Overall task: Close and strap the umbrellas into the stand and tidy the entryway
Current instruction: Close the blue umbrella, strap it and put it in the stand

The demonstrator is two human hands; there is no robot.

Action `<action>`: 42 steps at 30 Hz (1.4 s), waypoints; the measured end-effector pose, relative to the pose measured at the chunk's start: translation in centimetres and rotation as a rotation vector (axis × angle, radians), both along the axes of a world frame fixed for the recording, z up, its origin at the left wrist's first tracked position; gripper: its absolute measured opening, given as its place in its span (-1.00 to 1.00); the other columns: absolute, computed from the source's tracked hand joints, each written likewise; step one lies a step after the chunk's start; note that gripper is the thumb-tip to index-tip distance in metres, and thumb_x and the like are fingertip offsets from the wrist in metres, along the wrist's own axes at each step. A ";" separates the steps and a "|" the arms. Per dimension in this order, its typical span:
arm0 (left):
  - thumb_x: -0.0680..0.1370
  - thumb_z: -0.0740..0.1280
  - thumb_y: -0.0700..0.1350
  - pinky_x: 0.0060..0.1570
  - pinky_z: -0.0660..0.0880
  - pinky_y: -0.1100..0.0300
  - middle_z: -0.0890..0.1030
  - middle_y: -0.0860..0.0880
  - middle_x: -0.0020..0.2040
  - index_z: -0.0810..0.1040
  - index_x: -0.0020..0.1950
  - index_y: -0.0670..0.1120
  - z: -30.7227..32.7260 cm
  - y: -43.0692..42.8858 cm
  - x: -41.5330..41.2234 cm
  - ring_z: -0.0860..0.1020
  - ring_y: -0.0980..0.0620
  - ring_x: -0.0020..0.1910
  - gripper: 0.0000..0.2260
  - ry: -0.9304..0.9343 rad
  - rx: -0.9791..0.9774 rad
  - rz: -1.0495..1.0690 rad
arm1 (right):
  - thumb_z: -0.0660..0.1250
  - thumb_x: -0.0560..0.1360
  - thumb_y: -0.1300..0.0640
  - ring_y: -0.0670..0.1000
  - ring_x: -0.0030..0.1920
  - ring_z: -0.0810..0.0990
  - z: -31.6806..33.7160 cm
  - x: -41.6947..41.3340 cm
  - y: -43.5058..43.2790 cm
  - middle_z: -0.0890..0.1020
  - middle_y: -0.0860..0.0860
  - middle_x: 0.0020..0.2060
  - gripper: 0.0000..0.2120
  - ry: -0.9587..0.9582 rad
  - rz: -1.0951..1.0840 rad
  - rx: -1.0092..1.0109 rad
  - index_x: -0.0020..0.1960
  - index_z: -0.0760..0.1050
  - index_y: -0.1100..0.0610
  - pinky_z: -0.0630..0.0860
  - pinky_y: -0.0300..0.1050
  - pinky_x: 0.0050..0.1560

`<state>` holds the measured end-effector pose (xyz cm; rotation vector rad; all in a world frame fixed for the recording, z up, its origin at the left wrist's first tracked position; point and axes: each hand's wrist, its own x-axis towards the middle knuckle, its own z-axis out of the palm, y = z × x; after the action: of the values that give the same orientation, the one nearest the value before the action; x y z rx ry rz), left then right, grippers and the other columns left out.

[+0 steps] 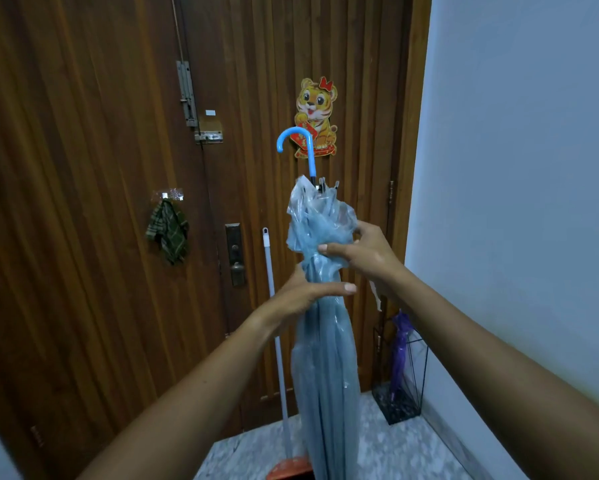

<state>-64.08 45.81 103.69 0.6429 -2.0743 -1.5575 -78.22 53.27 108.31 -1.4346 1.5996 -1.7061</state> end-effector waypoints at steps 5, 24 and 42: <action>0.29 0.58 -0.16 -0.12 0.61 0.12 0.69 -0.01 -0.05 0.56 0.14 0.02 -1.3 -0.3 -1.0 0.69 0.02 -0.09 -0.54 0.124 -0.022 0.299 | 0.58 0.40 0.13 -0.12 -0.03 0.72 1.2 0.4 0.0 0.71 -0.06 0.03 -0.60 0.090 0.054 0.145 0.20 0.57 0.06 0.65 -0.22 -0.07; 0.19 0.28 -0.33 -0.33 0.55 0.11 0.48 -0.13 -0.33 0.45 -0.04 -0.25 0.9 -0.6 2.0 0.52 -0.05 -0.39 -0.66 0.211 0.400 0.003 | 0.53 0.44 -0.01 -0.08 -0.47 0.33 1.9 -1.2 1.9 0.49 0.02 -0.40 -0.72 0.131 0.122 0.283 -0.13 0.56 0.18 0.23 -0.22 -0.49; 0.39 0.37 0.00 0.12 0.54 -0.04 0.65 -0.14 0.09 0.52 0.29 -0.13 -0.2 -0.7 1.8 0.62 -0.10 0.05 -0.50 0.060 0.171 -0.120 | 0.60 0.36 0.07 -0.08 -0.14 0.66 0.5 -0.3 1.4 0.67 0.01 -0.01 -0.48 0.006 -0.107 0.139 0.23 0.46 0.10 0.63 -0.11 -0.13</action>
<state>-62.29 45.10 103.48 0.5320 -1.9820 -1.8139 -78.53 54.66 108.77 -1.3102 1.7898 -1.6125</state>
